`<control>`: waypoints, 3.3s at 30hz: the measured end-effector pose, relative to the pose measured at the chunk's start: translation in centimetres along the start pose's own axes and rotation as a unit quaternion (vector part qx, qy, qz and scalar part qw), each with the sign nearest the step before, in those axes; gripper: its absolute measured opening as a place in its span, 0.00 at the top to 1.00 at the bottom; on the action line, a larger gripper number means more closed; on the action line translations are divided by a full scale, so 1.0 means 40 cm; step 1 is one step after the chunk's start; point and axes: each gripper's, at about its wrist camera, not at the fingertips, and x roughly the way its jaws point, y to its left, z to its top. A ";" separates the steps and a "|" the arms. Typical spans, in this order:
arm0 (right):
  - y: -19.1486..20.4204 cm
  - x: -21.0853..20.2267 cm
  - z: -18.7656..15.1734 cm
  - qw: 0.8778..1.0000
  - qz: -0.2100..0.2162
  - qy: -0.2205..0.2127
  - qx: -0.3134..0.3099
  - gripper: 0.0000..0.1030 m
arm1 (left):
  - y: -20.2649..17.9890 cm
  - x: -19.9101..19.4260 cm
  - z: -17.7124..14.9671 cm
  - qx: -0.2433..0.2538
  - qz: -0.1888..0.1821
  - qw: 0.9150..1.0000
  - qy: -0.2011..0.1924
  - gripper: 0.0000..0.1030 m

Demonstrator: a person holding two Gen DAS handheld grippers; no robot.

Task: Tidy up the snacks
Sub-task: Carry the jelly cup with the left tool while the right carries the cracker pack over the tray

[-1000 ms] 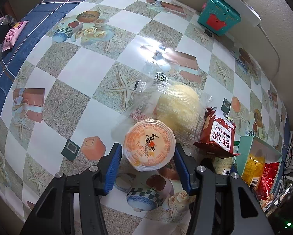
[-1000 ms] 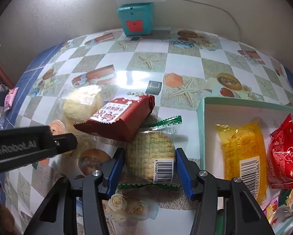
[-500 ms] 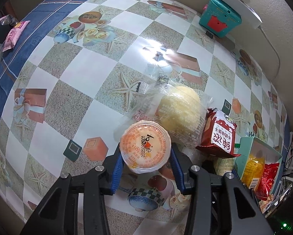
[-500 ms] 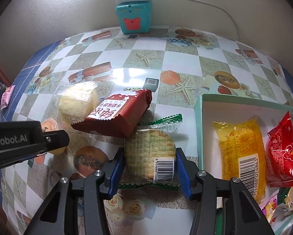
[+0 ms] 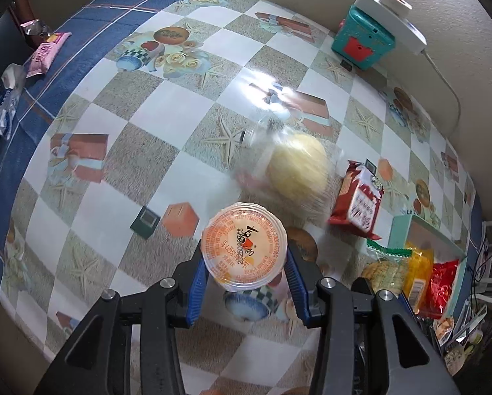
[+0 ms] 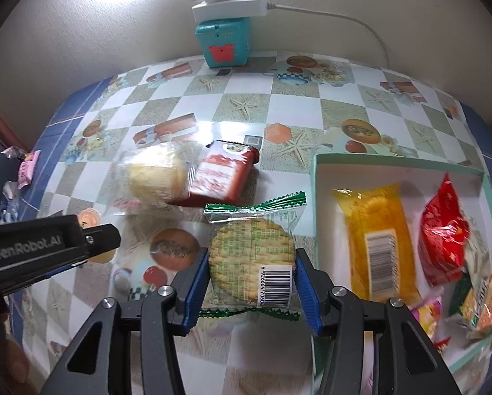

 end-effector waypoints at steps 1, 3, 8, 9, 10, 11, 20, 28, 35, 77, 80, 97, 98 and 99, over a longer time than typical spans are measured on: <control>-0.002 -0.015 -0.003 1.000 0.000 -0.002 0.000 0.49 | 0.003 -0.009 -0.007 -0.001 0.000 1.000 -0.002 0.55; -0.009 -0.038 -0.008 1.000 0.000 -0.007 0.003 0.49 | 0.005 -0.026 -0.021 -0.003 0.002 1.000 -0.005 0.55; -0.041 -0.106 -0.021 1.000 0.001 -0.022 0.017 0.49 | 0.014 -0.060 -0.041 -0.007 0.003 1.000 -0.013 0.55; -0.048 -0.117 -0.025 1.000 0.001 -0.024 0.020 0.49 | 0.014 -0.068 -0.047 -0.007 0.004 1.000 -0.015 0.55; -0.056 -0.128 -0.030 0.999 0.001 -0.026 0.024 0.49 | 0.010 -0.070 -0.049 -0.006 0.004 1.000 -0.017 0.55; -0.066 -0.139 -0.035 0.999 0.001 -0.027 0.028 0.49 | 0.007 -0.075 -0.054 -0.005 0.004 1.000 -0.018 0.55; -0.145 -0.226 -0.078 0.997 -0.015 -0.045 0.056 0.49 | -0.063 -0.119 -0.111 0.026 -0.013 0.999 -0.031 0.55; -0.250 -0.283 -0.088 0.993 -0.039 -0.063 0.091 0.49 | -0.141 -0.156 -0.148 0.058 -0.027 0.997 -0.047 0.55; -0.354 -0.286 -0.095 0.988 -0.045 -0.055 0.138 0.49 | -0.209 -0.154 -0.177 0.083 -0.030 0.995 -0.044 0.55; -0.641 -0.257 -0.072 0.967 -0.087 -0.060 0.231 0.49 | -0.532 -0.046 -0.221 0.190 -0.055 0.980 -0.016 0.55; -0.641 -0.248 -0.065 0.968 -0.086 -0.061 0.230 0.49 | -0.552 -0.039 -0.226 0.200 -0.052 0.978 -0.018 0.55; -0.650 -0.159 -0.024 0.970 -0.099 -0.049 0.217 0.48 | -0.599 0.018 -0.221 0.220 -0.049 0.974 -0.010 0.55; -0.649 -0.151 -0.023 0.970 -0.100 -0.046 0.215 0.48 | -0.601 0.021 -0.220 0.220 -0.049 0.974 -0.009 0.55; -0.648 -0.146 -0.023 0.971 -0.101 -0.045 0.214 0.48 | -0.602 0.024 -0.219 0.220 -0.048 0.974 -0.009 0.55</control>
